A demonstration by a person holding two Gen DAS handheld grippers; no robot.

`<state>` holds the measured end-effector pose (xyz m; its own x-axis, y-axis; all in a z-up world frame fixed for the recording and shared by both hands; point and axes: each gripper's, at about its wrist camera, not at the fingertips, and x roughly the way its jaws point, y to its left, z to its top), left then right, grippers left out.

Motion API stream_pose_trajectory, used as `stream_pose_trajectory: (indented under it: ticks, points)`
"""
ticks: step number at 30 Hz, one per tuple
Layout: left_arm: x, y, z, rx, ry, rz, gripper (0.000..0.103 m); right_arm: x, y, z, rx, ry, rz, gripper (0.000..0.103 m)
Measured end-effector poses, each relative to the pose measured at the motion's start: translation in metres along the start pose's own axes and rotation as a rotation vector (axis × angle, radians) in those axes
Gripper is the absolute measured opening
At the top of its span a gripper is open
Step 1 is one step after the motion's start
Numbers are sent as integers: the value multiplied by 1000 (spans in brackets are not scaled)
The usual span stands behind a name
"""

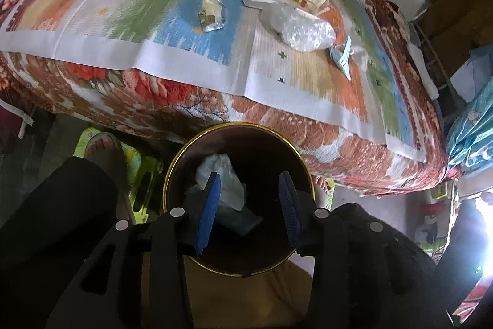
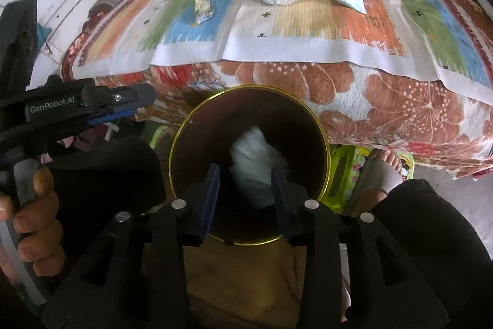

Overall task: Collect trash
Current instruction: 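Open the left tool to drop the white bag into the bin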

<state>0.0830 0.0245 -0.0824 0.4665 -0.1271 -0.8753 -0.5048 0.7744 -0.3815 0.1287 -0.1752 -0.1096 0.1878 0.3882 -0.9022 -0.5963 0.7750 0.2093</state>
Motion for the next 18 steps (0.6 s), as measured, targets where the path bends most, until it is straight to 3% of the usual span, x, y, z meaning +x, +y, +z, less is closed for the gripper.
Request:
stream_pose_trajectory:
  ticks: [11, 18]
  points:
    - [-10, 17, 21, -75, -22, -21, 49, -24, -11, 20, 33, -94, 52, 59]
    - [-19, 25, 45, -95, -48, -25, 60, -45, -17, 39, 14, -163, 58, 73]
